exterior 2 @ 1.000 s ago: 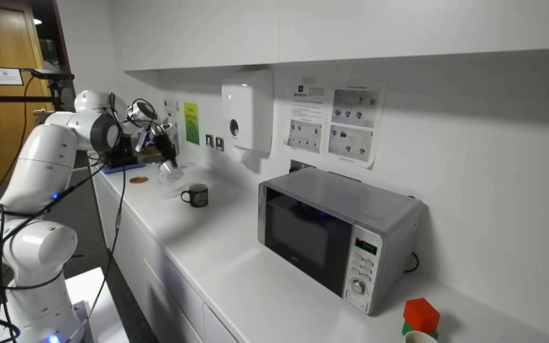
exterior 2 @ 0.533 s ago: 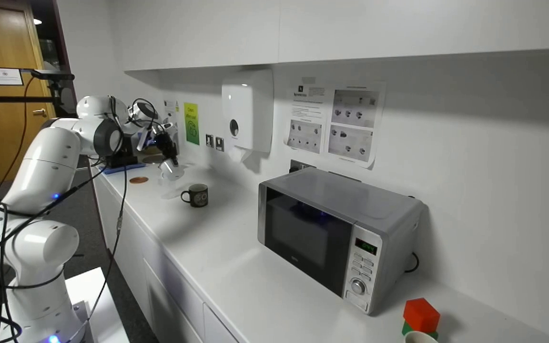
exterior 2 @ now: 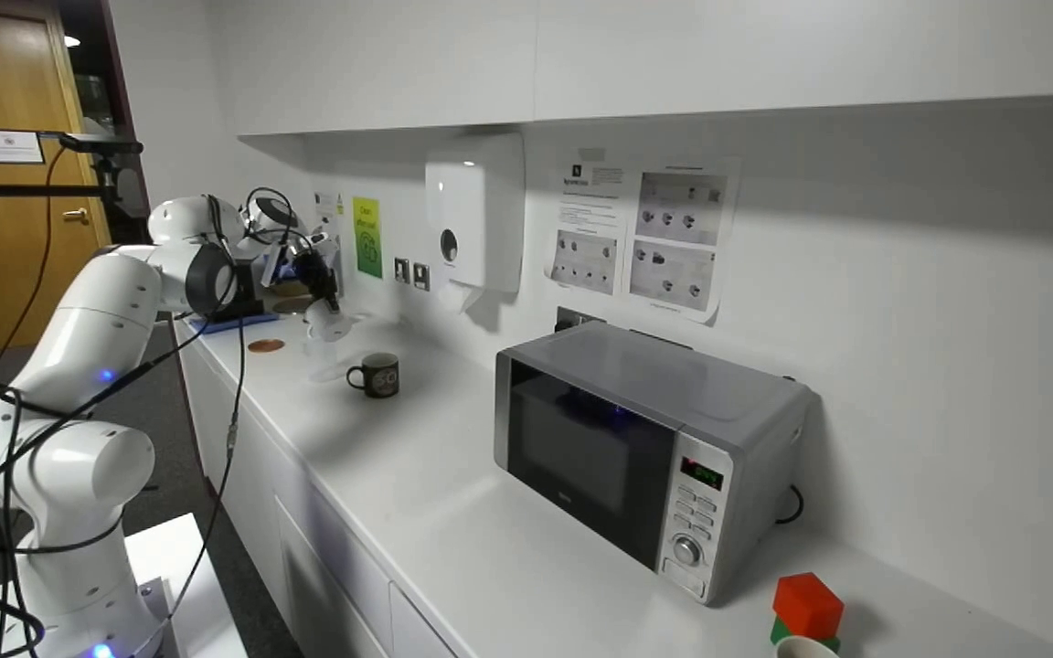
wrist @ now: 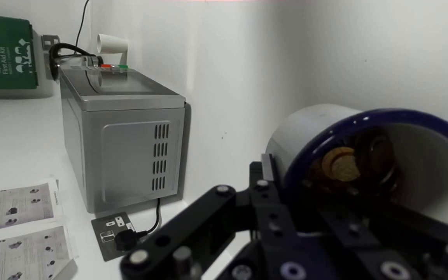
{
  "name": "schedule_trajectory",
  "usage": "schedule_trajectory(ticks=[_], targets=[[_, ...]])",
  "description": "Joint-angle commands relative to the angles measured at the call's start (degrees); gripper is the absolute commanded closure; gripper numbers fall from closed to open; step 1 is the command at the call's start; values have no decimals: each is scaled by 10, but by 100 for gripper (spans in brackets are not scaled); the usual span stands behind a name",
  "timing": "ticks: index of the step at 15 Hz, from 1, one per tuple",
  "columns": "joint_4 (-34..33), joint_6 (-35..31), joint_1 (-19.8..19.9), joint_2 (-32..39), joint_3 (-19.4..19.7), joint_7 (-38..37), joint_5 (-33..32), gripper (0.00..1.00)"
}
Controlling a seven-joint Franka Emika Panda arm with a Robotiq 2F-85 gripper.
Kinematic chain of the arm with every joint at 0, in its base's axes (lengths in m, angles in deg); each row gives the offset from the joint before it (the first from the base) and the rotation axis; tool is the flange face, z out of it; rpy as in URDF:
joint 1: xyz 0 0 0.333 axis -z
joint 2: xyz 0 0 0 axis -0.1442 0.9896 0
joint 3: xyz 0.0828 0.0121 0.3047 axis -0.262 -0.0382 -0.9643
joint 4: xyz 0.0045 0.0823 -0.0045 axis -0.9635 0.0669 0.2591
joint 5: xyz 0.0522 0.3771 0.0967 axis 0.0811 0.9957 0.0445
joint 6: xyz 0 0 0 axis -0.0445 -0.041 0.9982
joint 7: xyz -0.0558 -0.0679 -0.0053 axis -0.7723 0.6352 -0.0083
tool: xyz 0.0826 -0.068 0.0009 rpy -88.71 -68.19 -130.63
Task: Pour the contents in the white mug into the cup.
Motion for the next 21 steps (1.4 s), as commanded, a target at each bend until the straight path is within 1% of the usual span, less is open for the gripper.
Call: schedule_trajectory(ticks=[1, 2, 3, 8, 13, 21], targets=[[-90, 47, -29, 45, 19, 57, -46, 99], [-101, 51, -32, 51, 20, 65, -53, 99], [-98, 46, -42, 50, 40, 71, -44, 99], [-129, 48, -56, 72, 72, 103, -45, 99], [-152, 55, -71, 95, 104, 112, -56, 99], [-180, 73, -99, 133, 135, 132, -78, 99]])
